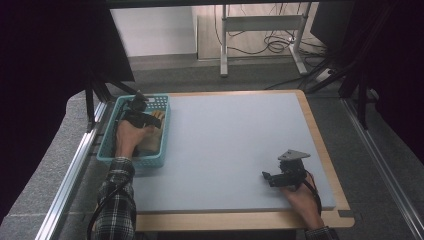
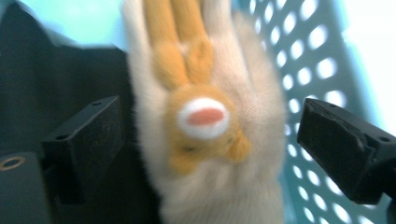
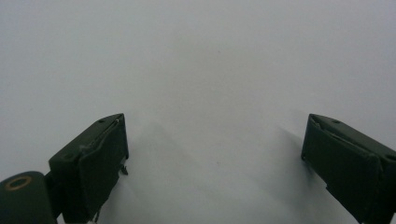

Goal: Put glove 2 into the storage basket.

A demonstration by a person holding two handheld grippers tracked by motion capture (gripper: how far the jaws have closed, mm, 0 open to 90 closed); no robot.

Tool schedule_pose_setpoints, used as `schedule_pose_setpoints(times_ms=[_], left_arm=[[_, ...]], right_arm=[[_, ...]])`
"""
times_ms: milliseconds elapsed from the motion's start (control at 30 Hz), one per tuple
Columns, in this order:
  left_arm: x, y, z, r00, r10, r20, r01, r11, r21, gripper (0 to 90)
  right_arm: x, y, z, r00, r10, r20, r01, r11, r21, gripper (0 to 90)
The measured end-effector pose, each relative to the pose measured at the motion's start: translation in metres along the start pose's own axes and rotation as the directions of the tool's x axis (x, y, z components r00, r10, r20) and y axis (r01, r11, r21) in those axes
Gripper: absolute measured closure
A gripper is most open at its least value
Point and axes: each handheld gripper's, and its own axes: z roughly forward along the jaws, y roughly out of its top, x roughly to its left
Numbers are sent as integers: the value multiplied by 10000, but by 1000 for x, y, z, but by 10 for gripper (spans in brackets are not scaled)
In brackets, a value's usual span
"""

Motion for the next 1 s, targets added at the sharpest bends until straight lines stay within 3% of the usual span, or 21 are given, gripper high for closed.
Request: schedule_pose_setpoints(times_ms=[33,67,100,167,200,267,300,367,433,467,500,567,667,800,1000], left_arm=[[0,0,0,10000,0,0,0,10000,0,132],[1,-2,-10,9995,278,120,-274,9990,-346,204],[1,-2,-10,9995,278,120,-274,9990,-346,258],[-2,-7,-6,9975,696,71,-694,9970,-332,372],[-2,-8,-3,9973,739,56,-737,9969,-263,440],[-3,-9,3,9976,690,28,-689,9975,-163,487],[-3,-11,13,9970,703,-319,-701,9975,93,487],[-2,-11,18,9978,543,-389,-542,9985,25,556],[-2,-10,16,9996,241,143,-239,9997,-112,607],[-3,-9,14,9978,176,639,-172,9998,-74,627],[-5,-9,13,9961,162,866,-154,9998,-97,641],[-11,-9,12,9940,402,1017,-408,9992,39,647],[-19,-10,16,9960,727,525,-743,9968,286,643],[-12,-11,19,9965,580,599,-585,9983,69,599],[-6,-13,11,9957,894,226,-885,9954,-356,441]], right_arm=[[0,0,0,10000,0,0,0,10000,0,67],[0,0,0,10000,-5,2,5,10000,2,67],[0,0,0,10000,-21,4,21,10000,-3,67],[0,0,0,10000,-11,0,11,10000,4,68],[0,0,0,10000,-9,5,9,10000,5,67],[0,0,0,10000,10,4,-10,10000,10,68],[0,0,0,10000,8,3,-8,10000,9,68],[0,0,0,10000,11,-2,-11,10000,8,67],[0,0,0,10000,-20,2,20,10000,-3,67],[0,0,0,10000,-18,1,18,10000,-4,68],[0,0,0,10000,-15,-2,15,10000,-4,67],[0,0,0,10000,-16,-1,16,10000,-6,67],[0,0,0,10000,-19,2,19,10000,-4,67],[0,0,0,10000,-20,0,20,10000,-4,68],[0,0,0,10000,-15,0,15,10000,-3,68]])
